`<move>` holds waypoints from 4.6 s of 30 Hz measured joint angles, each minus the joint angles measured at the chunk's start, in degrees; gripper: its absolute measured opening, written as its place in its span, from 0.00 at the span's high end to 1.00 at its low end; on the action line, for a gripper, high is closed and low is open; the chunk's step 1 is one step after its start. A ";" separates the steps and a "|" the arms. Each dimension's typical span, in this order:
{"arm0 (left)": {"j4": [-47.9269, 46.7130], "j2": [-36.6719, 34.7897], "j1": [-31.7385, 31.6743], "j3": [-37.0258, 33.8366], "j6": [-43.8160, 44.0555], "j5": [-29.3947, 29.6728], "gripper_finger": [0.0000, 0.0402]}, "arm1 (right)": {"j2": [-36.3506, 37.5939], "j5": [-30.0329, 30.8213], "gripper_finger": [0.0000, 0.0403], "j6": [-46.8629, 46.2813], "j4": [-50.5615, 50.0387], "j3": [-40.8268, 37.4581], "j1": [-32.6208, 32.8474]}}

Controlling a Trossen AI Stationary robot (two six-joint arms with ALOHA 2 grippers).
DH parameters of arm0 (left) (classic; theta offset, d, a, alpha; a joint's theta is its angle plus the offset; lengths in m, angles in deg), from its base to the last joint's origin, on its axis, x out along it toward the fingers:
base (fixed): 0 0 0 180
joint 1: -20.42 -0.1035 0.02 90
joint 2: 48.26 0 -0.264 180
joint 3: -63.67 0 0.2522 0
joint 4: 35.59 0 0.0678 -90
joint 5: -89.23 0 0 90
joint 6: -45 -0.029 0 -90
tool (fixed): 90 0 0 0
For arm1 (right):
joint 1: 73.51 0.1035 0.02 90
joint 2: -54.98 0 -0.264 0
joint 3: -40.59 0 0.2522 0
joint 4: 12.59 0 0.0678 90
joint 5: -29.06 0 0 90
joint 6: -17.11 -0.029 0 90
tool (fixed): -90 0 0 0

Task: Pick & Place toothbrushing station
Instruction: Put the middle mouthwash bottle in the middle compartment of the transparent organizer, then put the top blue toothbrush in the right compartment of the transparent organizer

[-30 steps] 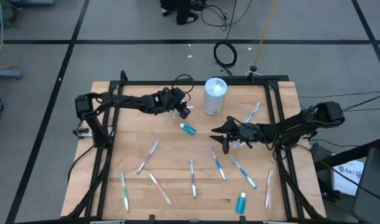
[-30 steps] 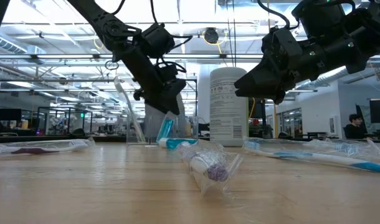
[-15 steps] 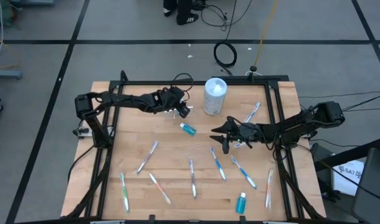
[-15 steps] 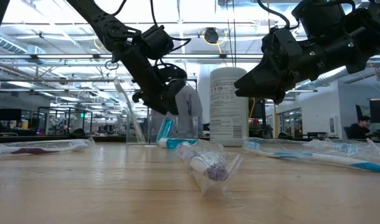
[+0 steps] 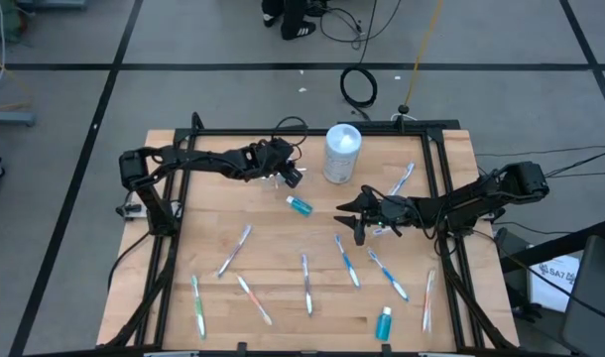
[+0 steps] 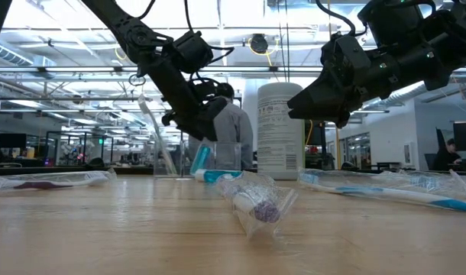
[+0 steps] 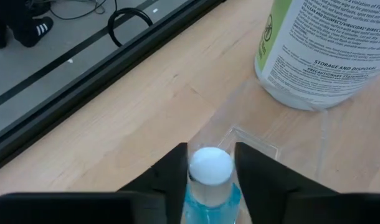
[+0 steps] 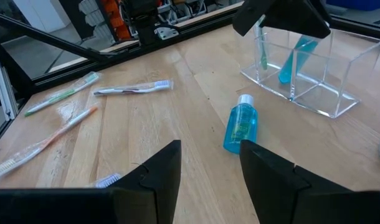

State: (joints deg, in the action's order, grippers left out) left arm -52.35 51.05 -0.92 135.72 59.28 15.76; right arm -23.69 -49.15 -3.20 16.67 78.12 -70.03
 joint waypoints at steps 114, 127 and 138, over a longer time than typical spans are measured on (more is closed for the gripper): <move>15.13 -17.36 9.57 -9.64 -6.45 4.11 0.61 | 0.00 0.46 0.61 1.62 0.15 0.02 5.57; -15.62 -31.85 22.82 -9.67 7.45 -0.53 0.60 | 0.02 0.45 0.61 1.51 3.12 0.00 5.98; -21.96 -33.19 34.05 -9.68 11.53 9.59 0.60 | 1.56 10.78 0.61 0.61 -3.96 0.00 7.89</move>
State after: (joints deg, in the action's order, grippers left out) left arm -74.31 17.86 33.12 126.03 70.81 25.35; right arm -22.14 -38.37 -2.60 12.71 78.12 -62.13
